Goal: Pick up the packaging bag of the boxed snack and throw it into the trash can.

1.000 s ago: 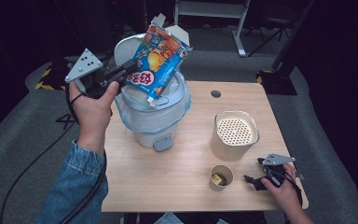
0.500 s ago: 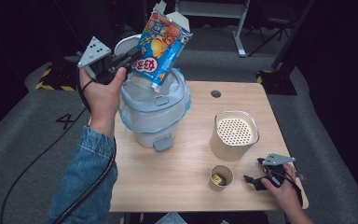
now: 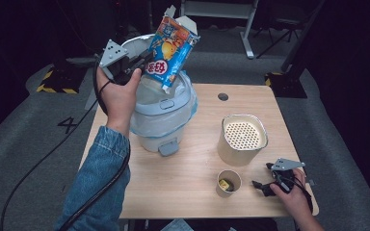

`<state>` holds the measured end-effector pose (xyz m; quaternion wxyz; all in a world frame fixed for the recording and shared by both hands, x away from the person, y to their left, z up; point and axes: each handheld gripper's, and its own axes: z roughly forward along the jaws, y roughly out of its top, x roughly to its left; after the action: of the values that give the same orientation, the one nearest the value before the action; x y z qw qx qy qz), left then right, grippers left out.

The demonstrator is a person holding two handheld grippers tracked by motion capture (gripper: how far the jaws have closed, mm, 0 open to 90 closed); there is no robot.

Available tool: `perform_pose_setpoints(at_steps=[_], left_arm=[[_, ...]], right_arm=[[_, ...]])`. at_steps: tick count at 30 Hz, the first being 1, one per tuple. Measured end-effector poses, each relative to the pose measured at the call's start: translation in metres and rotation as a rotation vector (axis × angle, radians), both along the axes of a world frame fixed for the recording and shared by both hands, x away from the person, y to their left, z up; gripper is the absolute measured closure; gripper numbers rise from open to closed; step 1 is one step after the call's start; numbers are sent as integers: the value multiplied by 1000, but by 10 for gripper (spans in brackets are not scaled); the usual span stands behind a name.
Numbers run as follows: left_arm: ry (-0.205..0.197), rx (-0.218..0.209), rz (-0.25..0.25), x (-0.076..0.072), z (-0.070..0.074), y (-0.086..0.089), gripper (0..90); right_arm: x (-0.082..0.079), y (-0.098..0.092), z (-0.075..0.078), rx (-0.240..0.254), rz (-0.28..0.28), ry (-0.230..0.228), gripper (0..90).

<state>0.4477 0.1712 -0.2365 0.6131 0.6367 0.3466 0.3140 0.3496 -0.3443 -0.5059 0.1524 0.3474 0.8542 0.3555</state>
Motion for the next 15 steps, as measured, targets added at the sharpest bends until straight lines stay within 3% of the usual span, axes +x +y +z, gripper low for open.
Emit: perform_pose_setpoints(at_steps=[7,15], left_arm=[[35,52,51,9,-5,-6,887],[71,63,53,13,-11,-10,887]], right_arm=[[0,0,0,0,0,0,10],[0,0,0,0,0,0,9]])
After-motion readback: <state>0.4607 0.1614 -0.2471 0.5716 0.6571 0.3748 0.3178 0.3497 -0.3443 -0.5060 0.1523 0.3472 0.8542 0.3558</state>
